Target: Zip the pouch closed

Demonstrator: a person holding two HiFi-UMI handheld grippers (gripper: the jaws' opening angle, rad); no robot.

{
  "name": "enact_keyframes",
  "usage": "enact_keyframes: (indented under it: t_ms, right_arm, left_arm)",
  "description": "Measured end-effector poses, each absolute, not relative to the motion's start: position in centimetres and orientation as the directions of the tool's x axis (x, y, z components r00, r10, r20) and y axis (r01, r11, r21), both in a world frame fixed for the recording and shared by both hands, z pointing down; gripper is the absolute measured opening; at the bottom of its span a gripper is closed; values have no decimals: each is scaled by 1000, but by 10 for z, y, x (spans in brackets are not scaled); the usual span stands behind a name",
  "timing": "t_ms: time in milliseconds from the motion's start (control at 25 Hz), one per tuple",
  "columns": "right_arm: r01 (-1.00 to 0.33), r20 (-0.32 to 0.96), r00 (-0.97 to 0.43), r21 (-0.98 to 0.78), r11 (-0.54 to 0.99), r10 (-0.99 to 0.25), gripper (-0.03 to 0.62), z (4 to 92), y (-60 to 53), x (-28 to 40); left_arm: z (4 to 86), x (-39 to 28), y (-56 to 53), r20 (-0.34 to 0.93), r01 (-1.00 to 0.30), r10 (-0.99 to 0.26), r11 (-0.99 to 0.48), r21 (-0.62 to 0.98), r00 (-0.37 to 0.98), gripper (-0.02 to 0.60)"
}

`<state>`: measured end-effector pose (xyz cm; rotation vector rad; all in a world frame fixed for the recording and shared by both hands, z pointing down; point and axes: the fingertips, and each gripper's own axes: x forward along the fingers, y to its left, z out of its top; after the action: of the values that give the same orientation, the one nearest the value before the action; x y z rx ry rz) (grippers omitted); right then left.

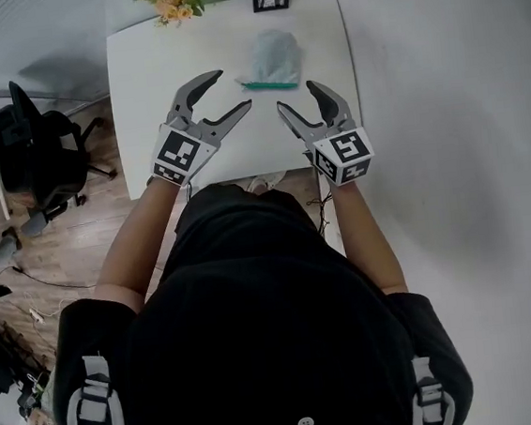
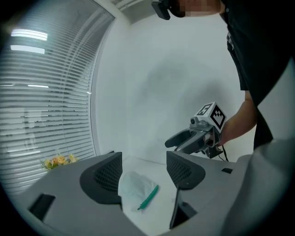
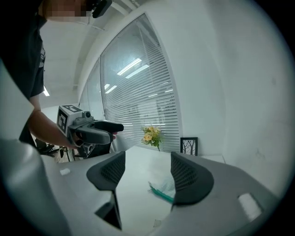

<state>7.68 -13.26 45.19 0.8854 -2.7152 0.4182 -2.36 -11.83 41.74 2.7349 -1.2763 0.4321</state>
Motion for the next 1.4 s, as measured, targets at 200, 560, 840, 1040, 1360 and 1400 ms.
enact_keyframes:
  t_ms: [200, 560, 840, 1040, 1360, 1400]
  right_arm:
    - [-541, 350, -821, -222, 811, -452, 319, 477, -148, 73]
    - [-543, 406, -811, -259, 798, -421, 319, 518, -157, 44]
    - [-598, 478, -764, -274, 753, -434, 319, 561, -166, 29]
    - [-612, 507, -749, -283, 738, -427, 316, 582, -164, 19]
    - [-631, 549, -726, -294, 718, -414, 313, 609, -160, 8]
    - [-633, 553, -724, -294, 716, -413, 312, 612, -159, 7]
  left_arm:
    - [452, -24, -133, 399, -752, -717, -652, -94, 572, 300]
    - [519, -34, -144, 553, -607, -565, -784, -128, 612, 275]
    - [578, -34, -149, 677, -441, -359, -896, -56, 643, 262]
    - [617, -37, -155, 751, -340, -251, -940, -38, 611, 250]
    - [677, -42, -159, 852, -168, -87, -986, 1, 517, 233]
    - [682, -43, -161, 859, -155, -78, -988, 2, 506, 229]
